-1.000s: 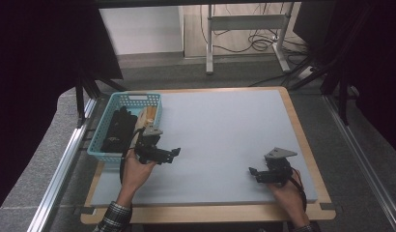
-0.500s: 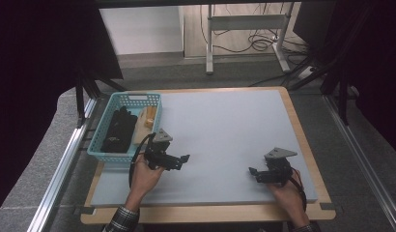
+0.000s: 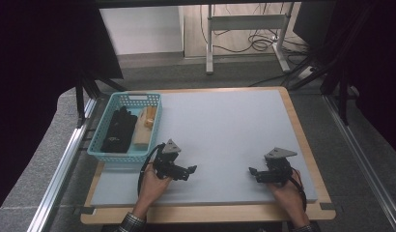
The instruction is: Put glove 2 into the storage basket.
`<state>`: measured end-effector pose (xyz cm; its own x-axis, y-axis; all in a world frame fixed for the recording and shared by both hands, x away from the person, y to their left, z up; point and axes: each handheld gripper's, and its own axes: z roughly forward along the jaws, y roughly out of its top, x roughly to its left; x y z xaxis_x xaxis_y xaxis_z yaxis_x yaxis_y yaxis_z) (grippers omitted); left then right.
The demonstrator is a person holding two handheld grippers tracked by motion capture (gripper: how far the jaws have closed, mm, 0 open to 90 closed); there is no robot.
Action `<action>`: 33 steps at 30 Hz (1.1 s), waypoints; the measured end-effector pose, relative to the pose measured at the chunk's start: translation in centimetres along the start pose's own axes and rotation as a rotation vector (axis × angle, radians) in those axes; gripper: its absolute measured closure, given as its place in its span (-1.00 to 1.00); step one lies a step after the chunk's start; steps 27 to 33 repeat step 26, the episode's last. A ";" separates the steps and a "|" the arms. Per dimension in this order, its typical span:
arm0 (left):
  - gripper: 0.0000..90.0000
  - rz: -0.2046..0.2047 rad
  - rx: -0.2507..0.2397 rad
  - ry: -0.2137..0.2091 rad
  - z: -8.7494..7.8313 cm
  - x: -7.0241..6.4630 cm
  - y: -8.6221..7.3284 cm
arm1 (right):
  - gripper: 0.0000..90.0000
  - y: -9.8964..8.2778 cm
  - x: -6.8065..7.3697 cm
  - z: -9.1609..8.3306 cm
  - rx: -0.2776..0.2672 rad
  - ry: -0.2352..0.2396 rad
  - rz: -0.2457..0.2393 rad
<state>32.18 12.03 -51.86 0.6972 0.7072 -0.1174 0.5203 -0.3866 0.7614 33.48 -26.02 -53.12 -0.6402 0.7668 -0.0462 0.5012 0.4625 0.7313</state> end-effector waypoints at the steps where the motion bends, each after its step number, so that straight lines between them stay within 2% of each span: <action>1: -1.00 0.000 0.003 -0.004 0.2 -0.1 -0.2 | -0.61 0.0 0.0 0.0 0.000 0.000 0.000; 10: -1.00 0.007 0.044 0.002 1.7 -0.6 -1.4 | -0.61 0.0 0.0 0.0 0.000 -0.001 0.000; 12: -1.00 0.015 0.074 0.022 2.3 -0.8 -1.8 | -0.61 0.0 0.0 0.0 0.000 0.000 0.000; 17: -1.00 0.036 0.090 0.048 2.4 -1.2 -1.7 | -0.61 0.0 0.0 0.0 0.000 0.000 0.000; 19: -1.00 0.056 0.113 0.064 2.7 -1.4 -1.7 | -0.61 0.0 0.0 0.0 0.000 -0.001 -0.001; 33: -1.00 0.048 0.118 0.063 2.7 -1.4 -1.7 | -0.61 0.0 0.0 0.0 0.001 -0.001 0.001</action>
